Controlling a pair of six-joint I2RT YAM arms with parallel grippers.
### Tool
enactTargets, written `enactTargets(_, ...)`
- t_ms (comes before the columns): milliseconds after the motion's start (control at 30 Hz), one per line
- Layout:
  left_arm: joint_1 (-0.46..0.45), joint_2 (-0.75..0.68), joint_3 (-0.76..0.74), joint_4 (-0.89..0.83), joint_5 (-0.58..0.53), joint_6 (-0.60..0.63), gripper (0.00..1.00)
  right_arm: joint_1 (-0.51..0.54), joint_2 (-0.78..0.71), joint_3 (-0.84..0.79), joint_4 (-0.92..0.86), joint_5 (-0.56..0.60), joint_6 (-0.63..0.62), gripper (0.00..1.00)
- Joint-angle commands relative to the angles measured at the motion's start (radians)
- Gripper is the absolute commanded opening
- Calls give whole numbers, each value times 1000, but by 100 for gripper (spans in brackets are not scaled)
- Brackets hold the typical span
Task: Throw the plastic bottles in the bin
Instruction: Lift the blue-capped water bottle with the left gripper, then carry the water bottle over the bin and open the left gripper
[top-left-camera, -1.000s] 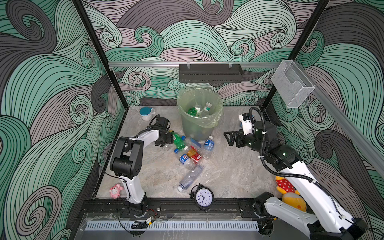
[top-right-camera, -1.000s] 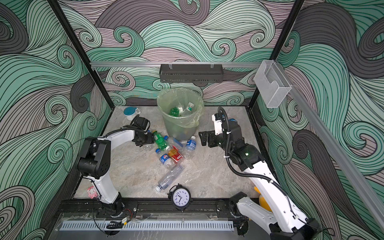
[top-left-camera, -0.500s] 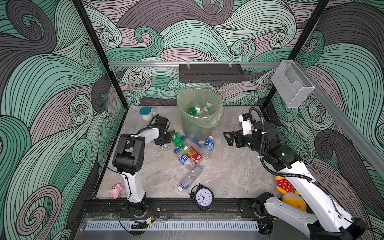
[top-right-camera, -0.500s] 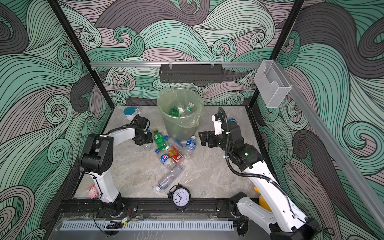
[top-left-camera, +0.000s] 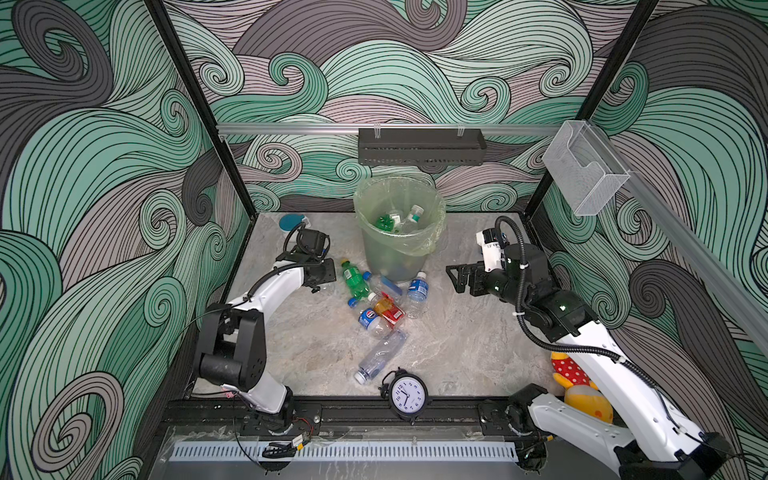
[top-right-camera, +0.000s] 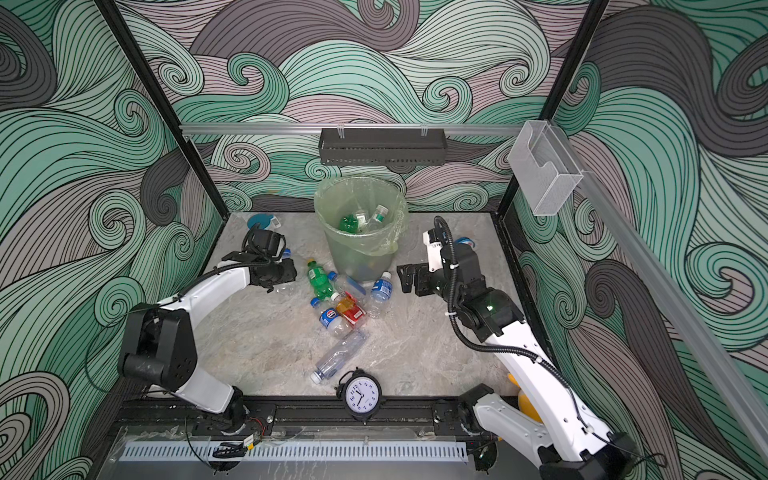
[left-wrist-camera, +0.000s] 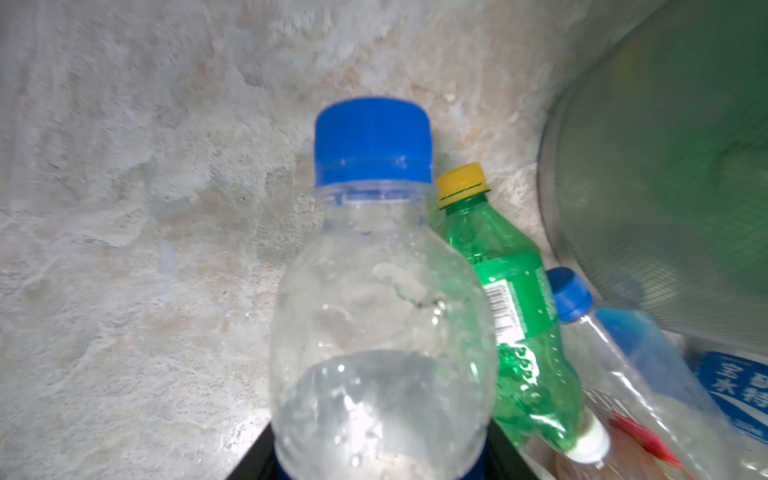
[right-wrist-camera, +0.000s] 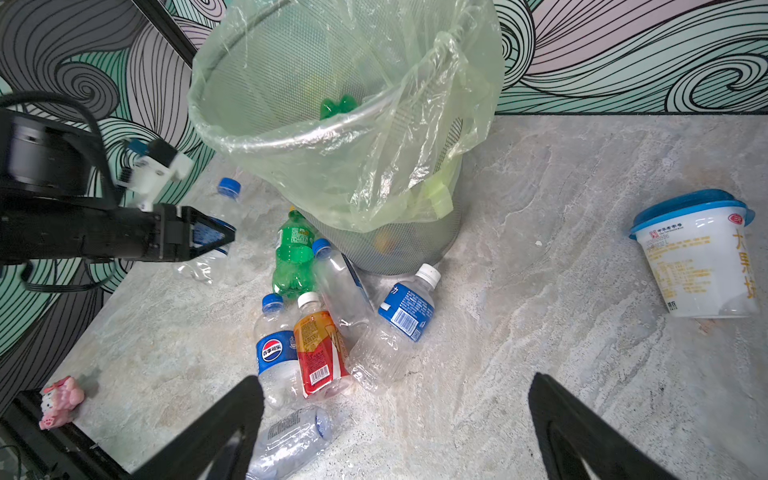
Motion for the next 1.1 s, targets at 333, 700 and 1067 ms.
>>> enactTargets(333, 14, -495, -136, -19, 41, 15, 54, -2, 39, -23, 23, 56, 43, 100)
enactTargets(700, 15, -655, -125, -38, 147, 27, 58, -4, 59, -21, 23, 61, 55, 100)
enactTargets(1067, 15, -696, -89, -8, 275, 6, 57, -4, 75, -19, 27, 58, 60, 100)
